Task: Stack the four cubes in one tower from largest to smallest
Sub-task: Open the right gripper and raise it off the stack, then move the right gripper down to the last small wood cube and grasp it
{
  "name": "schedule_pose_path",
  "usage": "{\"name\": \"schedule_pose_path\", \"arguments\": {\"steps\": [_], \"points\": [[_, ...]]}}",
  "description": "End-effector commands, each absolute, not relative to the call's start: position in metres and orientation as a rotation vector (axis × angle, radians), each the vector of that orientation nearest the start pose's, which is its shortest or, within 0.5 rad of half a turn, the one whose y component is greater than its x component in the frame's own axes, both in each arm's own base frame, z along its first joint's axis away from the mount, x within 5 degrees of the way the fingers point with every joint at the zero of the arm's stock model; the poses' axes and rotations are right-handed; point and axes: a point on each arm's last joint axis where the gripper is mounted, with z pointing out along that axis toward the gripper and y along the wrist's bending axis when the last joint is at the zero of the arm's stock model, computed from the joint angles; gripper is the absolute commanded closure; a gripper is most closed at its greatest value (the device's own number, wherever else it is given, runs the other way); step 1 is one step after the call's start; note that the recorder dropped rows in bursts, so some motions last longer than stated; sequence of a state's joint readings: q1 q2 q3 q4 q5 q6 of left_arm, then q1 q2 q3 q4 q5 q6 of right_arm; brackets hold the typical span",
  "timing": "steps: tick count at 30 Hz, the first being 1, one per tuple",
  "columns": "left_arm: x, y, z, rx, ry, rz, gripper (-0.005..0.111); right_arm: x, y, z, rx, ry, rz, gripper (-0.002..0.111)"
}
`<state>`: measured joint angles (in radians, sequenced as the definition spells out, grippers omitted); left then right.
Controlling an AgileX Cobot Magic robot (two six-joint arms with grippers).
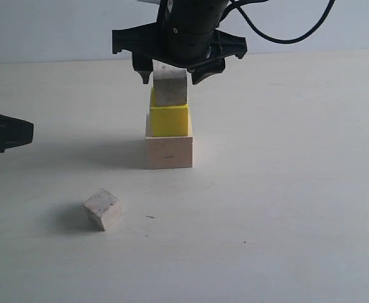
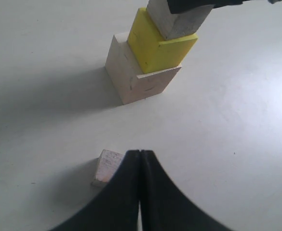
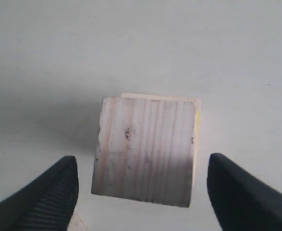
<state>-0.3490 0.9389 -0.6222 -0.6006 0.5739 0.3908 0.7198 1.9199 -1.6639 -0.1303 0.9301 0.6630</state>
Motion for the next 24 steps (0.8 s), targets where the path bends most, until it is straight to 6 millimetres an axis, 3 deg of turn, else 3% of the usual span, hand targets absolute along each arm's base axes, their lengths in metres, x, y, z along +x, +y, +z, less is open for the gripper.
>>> {"name": "schedule_pose_path", "arguments": {"steps": [1, 12, 21, 23, 24], "points": [[0.157, -0.087, 0.282, 0.408, 2.278, -0.61, 0.107, 0.327, 0.275, 0.277, -0.162, 2.664, 0.293, 0.035], [0.157, -0.087, 0.282, 0.408, 2.278, -0.61, 0.107, 0.322, 0.273, 0.281, -0.142, 2.694, 0.308, 0.035], [0.157, -0.087, 0.282, 0.41, 2.278, -0.608, 0.107, 0.297, 0.251, 0.352, -0.195, 2.53, 0.415, 0.037], [0.157, -0.087, 0.282, 0.411, 2.279, -0.606, 0.107, 0.286, 0.24, 0.37, -0.222, 2.506, 0.416, 0.047], [0.157, -0.087, 0.282, 0.413, 2.279, -0.604, 0.107, 0.278, 0.234, 0.377, -0.263, 2.521, 0.385, 0.058]]}}
